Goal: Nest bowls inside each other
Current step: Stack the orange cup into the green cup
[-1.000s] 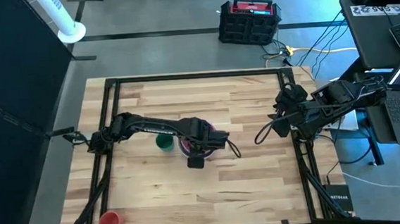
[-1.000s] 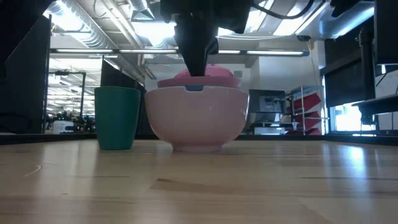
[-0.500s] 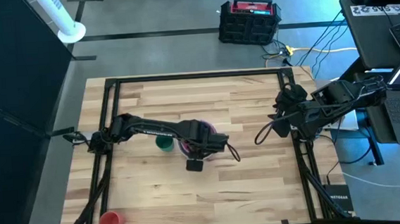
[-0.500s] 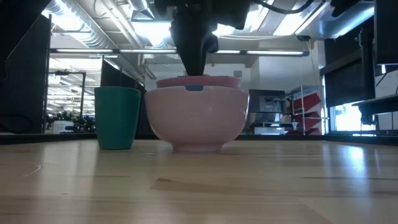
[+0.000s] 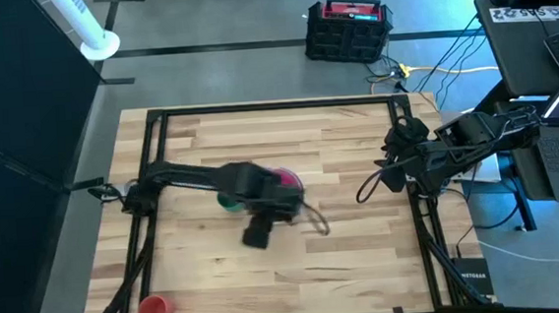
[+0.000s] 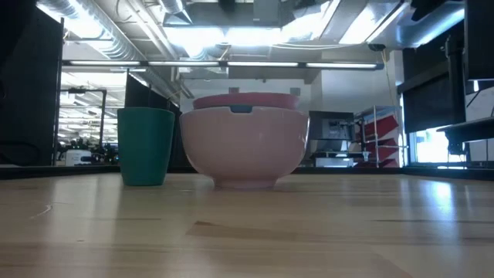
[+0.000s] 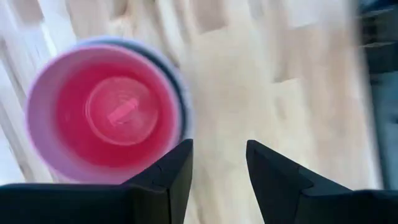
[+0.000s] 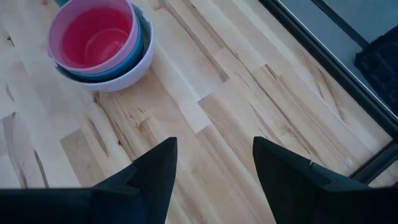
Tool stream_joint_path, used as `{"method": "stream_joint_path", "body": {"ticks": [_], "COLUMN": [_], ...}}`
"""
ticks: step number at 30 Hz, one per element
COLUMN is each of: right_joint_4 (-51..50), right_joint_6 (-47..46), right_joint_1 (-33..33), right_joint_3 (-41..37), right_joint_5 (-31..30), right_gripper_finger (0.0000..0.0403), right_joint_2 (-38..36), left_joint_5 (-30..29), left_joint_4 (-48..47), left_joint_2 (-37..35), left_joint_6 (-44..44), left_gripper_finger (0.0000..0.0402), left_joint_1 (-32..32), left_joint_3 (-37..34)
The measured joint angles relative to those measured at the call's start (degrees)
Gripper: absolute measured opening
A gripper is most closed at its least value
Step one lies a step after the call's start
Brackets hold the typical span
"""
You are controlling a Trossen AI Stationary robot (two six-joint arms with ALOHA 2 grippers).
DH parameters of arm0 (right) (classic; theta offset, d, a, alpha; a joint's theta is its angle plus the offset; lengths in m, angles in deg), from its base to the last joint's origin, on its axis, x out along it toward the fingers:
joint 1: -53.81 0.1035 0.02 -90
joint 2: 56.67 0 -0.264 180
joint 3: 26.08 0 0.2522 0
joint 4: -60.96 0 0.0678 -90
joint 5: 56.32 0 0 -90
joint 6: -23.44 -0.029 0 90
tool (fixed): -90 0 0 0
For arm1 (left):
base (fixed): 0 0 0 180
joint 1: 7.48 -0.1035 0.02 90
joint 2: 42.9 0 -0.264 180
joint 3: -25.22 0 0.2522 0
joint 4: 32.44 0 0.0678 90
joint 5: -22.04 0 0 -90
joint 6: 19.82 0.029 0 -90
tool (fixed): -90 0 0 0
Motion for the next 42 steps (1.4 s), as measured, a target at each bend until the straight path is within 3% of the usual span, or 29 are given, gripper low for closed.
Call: {"method": "stream_joint_path", "body": {"ticks": [4, 8, 23, 31, 37, 42], "right_joint_4": [0.03, 0.21, 1.51, 4.03, 5.16, 6.33], "right_joint_6": [1.4, 2.76, 4.66, 5.81, 5.84, 5.71], "right_joint_1": [0.0, -0.04, -0.02, -0.04, -0.04, -0.04], "right_joint_3": [0.01, 0.02, 0.02, 0.02, 0.02, 0.02], "right_joint_5": [0.04, -0.01, -0.57, -0.68, -0.62, 0.12], "right_gripper_finger": [0.02, 0.02, 0.02, 0.02, 0.02, 0.02], "right_joint_2": [-0.58, -1.41, -2.94, -3.01, -3.05, -3.04], "left_joint_5": [1.58, 2.15, 2.06, 1.87, 1.59, 1.58], "left_joint_4": [-0.03, 0.01, 0.44, 1.97, 13.62, 17.61], "left_joint_2": [-8.18, -13.25, -13.47, -13.73, -17.46, -19.6], "left_joint_6": [-2.2, -9.87, -54.19, -60.5, -65.0, -65.93], "left_gripper_finger": [0.0134, 0.0134, 0.0134, 0.0134, 0.0134, 0.0134], "left_joint_1": [5.32, 13.48, 45.19, 49.63, 49.6, 50.28], "left_joint_3": [-0.79, -0.89, -17.28, -27.06, -38.96, -44.76]}}
